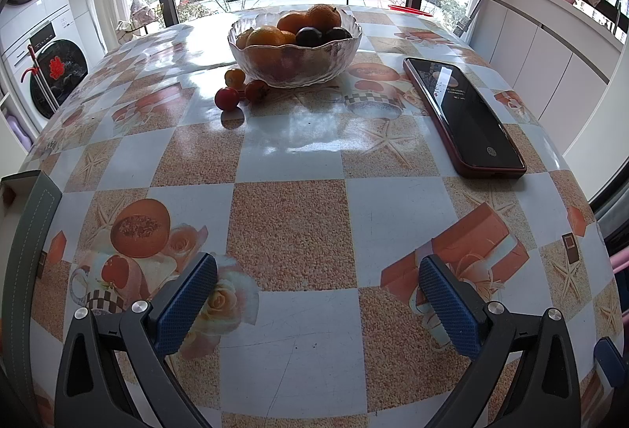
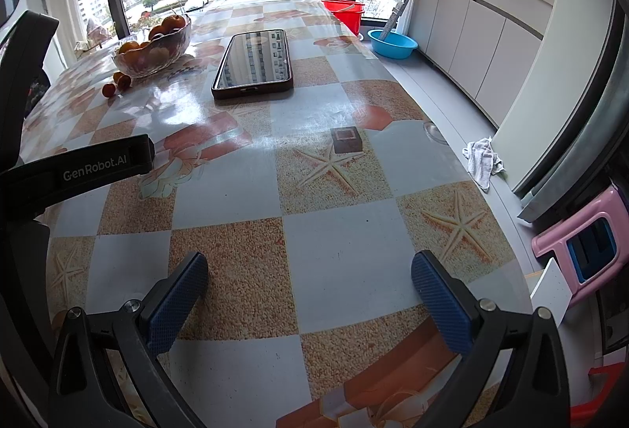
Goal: Organize fruits
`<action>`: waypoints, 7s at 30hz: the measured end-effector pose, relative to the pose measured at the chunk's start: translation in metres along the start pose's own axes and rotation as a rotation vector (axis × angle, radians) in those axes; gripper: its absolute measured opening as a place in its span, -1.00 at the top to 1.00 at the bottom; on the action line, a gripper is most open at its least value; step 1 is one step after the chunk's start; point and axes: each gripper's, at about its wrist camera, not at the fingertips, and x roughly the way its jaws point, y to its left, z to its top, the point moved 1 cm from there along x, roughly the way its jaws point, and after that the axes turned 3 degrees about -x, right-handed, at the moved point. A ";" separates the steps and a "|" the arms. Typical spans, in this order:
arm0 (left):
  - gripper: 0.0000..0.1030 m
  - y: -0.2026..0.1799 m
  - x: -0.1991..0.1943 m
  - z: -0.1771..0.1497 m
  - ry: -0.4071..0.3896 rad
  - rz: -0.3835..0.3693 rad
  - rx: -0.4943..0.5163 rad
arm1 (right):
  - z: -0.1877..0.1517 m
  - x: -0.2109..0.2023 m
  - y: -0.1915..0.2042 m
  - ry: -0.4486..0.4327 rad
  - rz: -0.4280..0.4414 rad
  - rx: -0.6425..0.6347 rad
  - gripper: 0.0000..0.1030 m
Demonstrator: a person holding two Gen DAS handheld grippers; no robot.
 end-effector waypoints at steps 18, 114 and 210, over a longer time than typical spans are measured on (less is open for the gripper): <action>-1.00 0.001 0.000 0.000 0.000 -0.001 0.000 | 0.000 0.000 0.000 -0.001 -0.001 0.000 -1.00; -1.00 0.001 0.002 0.001 0.000 -0.002 -0.001 | -0.005 -0.005 0.004 0.005 -0.049 0.041 -1.00; -1.00 0.047 -0.062 -0.061 0.031 -0.154 0.082 | 0.020 -0.001 -0.002 0.068 0.057 0.025 -1.00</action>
